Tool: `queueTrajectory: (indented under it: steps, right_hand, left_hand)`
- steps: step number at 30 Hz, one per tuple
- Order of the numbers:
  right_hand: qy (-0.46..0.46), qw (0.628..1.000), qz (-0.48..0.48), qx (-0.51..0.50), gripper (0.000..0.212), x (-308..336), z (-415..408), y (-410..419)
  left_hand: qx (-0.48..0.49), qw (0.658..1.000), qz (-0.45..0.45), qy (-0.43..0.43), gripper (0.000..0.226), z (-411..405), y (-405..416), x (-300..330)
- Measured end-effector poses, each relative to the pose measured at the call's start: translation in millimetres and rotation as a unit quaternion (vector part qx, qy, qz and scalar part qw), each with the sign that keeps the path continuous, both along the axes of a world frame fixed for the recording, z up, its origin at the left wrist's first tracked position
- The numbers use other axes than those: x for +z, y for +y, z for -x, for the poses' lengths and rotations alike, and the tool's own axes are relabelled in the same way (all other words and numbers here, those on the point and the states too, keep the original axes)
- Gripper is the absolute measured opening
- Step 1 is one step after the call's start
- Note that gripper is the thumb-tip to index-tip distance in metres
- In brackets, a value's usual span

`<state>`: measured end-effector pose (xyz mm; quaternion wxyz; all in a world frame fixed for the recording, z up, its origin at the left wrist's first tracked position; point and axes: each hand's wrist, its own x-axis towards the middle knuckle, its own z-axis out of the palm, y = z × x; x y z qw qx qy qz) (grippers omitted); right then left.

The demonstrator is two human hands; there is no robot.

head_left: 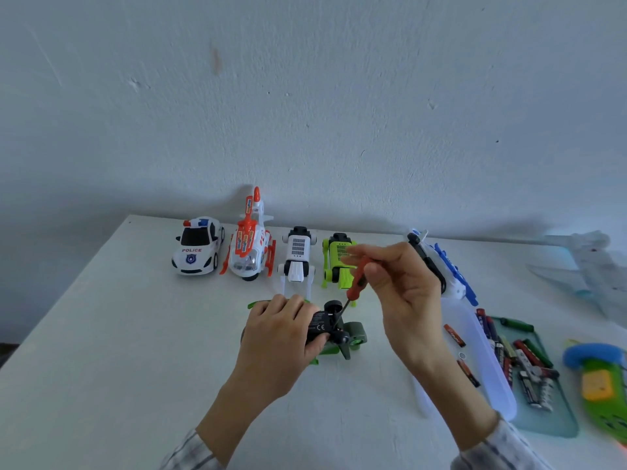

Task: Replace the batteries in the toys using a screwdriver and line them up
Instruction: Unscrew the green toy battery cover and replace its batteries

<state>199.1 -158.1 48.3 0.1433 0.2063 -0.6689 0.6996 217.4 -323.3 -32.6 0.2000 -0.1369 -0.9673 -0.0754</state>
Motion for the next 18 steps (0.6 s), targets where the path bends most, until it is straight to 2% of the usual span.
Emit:
queueTrajectory:
  steps: [4,7,11,14,16,18]
  right_hand:
    - [-0.004,1.0,0.013,-0.024,0.023,-2.9,6.6,5.1]
    - [-0.002,1.0,0.025,-0.017,0.015,-6.5,11.6,7.8]
    - [-0.033,0.999,0.03,-0.004,0.028,-8.3,22.7,15.3]
    - [-0.066,0.995,0.072,0.021,0.007,-11.1,30.1,19.7]
    - [-0.094,0.99,0.098,0.035,0.022,-9.9,30.9,21.7]
    - [-0.085,0.99,0.105,0.05,0.018,-4.8,31.4,21.0]
  left_hand:
    - [0.003,1.0,-0.004,-0.004,0.038,0.5,-0.1,-0.7]
    - [0.002,1.0,-0.002,-0.005,0.038,-0.6,-0.1,-1.8]
    - [-0.004,1.0,-0.001,-0.007,0.039,-1.4,-0.7,-1.0]
    - [-0.009,1.0,-0.004,-0.01,0.038,-1.5,-0.8,0.3]
    - [-0.01,1.0,-0.005,-0.012,0.038,-1.3,-1.0,0.5]
    - [-0.008,1.0,-0.003,-0.013,0.038,-0.3,-0.9,0.4]
